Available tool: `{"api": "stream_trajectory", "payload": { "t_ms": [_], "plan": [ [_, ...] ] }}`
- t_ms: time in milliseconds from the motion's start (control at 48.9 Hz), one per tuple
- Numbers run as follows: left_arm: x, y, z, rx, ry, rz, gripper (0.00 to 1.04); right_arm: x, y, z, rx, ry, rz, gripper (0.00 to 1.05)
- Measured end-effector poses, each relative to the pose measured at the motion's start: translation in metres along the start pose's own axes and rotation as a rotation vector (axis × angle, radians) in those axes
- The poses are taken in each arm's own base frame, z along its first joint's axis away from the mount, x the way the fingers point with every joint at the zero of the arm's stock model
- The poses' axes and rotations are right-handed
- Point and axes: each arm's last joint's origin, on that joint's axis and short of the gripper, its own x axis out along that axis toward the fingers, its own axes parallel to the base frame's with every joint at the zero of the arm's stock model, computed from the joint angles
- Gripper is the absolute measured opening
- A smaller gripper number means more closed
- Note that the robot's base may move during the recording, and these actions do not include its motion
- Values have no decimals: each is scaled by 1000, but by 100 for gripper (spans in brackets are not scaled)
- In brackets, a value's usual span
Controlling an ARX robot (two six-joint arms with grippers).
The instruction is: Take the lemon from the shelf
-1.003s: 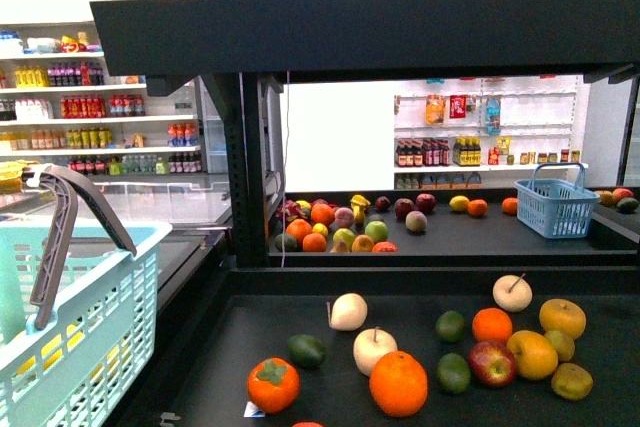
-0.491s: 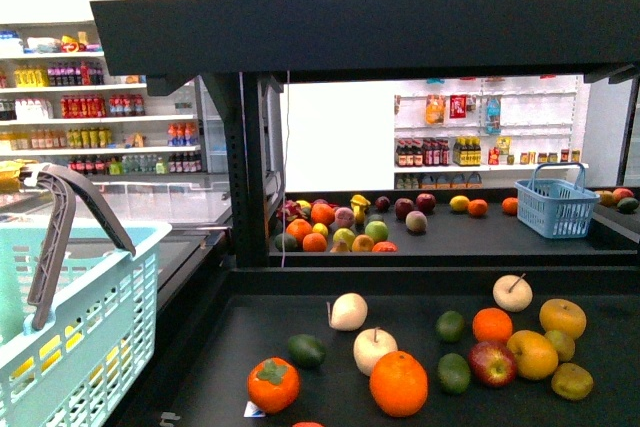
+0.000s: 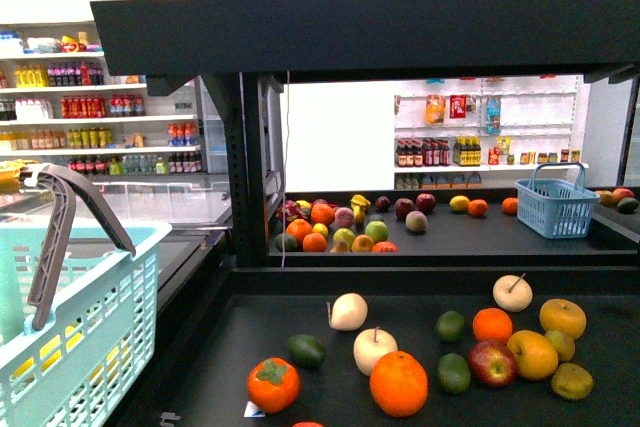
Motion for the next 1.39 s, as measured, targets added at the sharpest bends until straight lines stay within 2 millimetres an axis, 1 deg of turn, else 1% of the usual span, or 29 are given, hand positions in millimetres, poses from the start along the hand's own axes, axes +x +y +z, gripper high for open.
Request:
{"api": "stream_trajectory", "payload": {
  "t_ms": [102,205,327,430,553,655,737,880,962,1023,1085,1105,1249,1351,1392],
  "plan": [
    [-5,-7,2,25,9,8,97,0,0,0,0,0,0,97],
    [-13,-18,3,101,46,48,97,0,0,0,0,0,0,97],
    [-40,-35,4,300,104,112,97,0,0,0,0,0,0,97],
    [-62,-47,2,442,129,111,97,0,0,0,0,0,0,97],
    [-97,-59,-4,621,159,89,97,0,0,0,0,0,0,97],
    [-132,-63,-9,755,202,51,97,0,0,0,0,0,0,97],
    [-163,-61,-12,822,238,25,97,0,0,0,0,0,0,97],
    [-212,-47,-12,887,249,7,97,0,0,0,0,0,0,97],
    [-236,-36,-8,964,336,-149,84,0,0,0,0,0,0,97],
    [-254,-23,-3,1037,363,-196,74,0,0,0,0,0,0,97],
    [-265,-12,2,1077,373,-228,63,0,0,0,0,0,0,97],
    [-267,-10,4,1081,368,-230,59,0,0,0,0,0,0,97],
    [-272,3,19,1108,344,-249,22,0,0,0,0,0,0,97],
    [-275,9,23,1112,345,-250,4,0,0,0,0,0,0,97],
    [-275,11,24,1116,343,-247,2,0,0,0,0,0,0,97]
  ]
}}
